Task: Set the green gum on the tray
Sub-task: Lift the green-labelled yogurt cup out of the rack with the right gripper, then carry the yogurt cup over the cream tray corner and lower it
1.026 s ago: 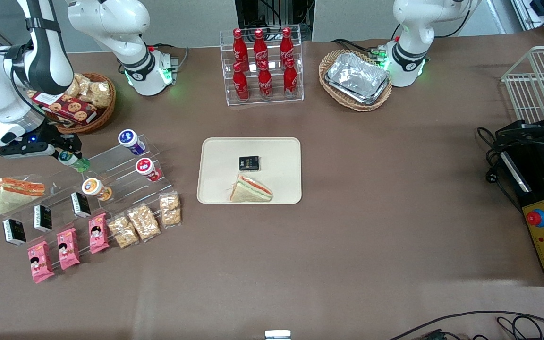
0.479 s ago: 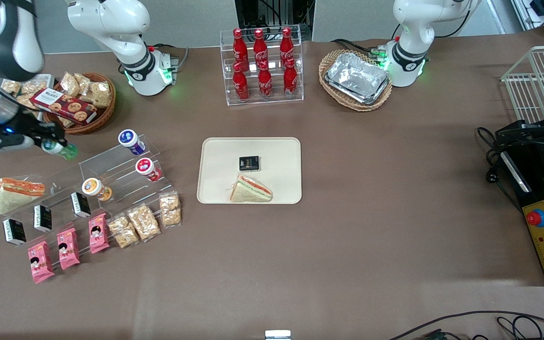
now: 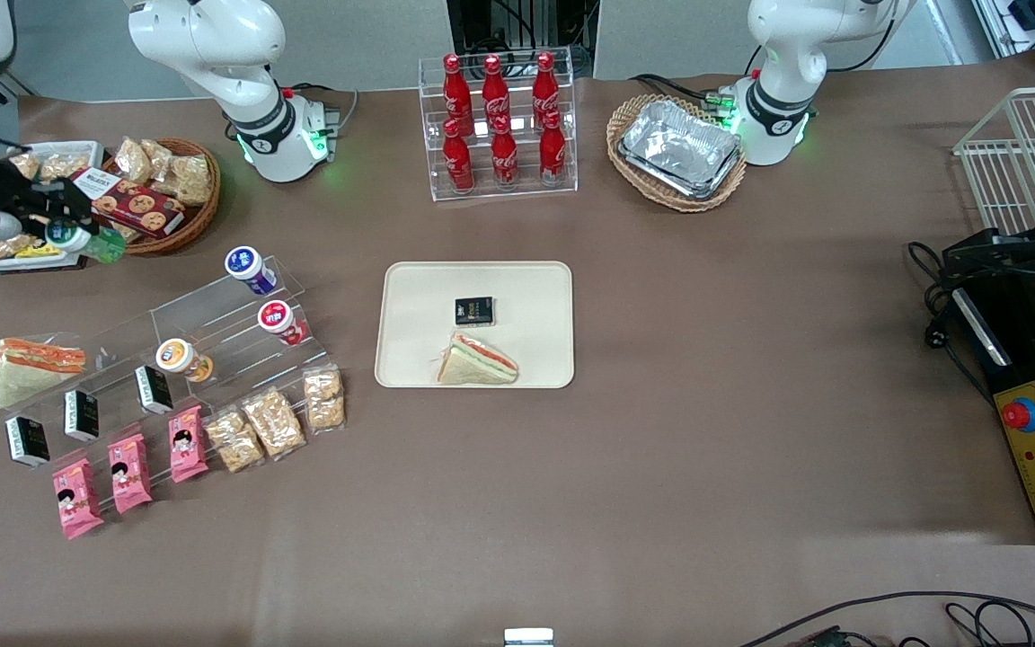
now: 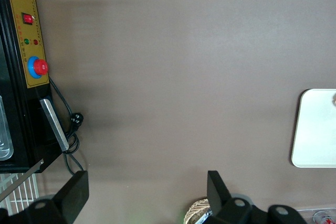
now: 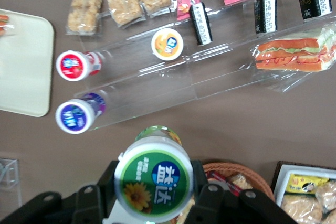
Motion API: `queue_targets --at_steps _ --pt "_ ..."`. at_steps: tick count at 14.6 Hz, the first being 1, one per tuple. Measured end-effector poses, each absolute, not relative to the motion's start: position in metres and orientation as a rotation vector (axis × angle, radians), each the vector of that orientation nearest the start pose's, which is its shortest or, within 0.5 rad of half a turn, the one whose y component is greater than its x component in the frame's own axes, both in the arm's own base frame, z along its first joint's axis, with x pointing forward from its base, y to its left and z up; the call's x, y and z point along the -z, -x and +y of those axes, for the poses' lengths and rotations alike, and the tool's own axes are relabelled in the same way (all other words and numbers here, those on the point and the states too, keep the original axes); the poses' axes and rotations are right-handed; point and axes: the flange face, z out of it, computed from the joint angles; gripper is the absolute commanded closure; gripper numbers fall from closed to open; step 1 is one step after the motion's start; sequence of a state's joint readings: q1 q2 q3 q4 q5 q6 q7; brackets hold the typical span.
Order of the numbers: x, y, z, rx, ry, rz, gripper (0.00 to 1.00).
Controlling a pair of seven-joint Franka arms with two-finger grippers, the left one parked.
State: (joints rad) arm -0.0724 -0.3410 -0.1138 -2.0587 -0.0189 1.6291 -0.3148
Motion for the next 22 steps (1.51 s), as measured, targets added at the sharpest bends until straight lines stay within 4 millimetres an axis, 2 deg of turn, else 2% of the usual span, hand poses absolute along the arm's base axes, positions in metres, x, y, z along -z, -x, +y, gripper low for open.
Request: queue_targets --at_steps 2,6,10,12,14,17,19,22 --pt "-0.584 -0.433 -0.065 -0.147 3.092 -0.14 0.62" --pt "-0.597 -0.434 0.009 -0.165 3.078 0.053 0.62" --pt "-0.595 -0.428 0.088 -0.195 3.059 0.236 0.62" --pt "-0.589 -0.424 0.109 -0.225 3.051 0.307 0.62" --pt "-0.572 -0.422 0.116 -0.26 3.056 0.361 0.61" --pt "-0.528 -0.424 0.126 -0.235 3.061 0.418 0.61" --pt "-0.499 -0.421 0.147 -0.199 3.065 0.487 0.61" --pt "-0.463 -0.411 0.19 -0.123 3.057 0.574 0.61"
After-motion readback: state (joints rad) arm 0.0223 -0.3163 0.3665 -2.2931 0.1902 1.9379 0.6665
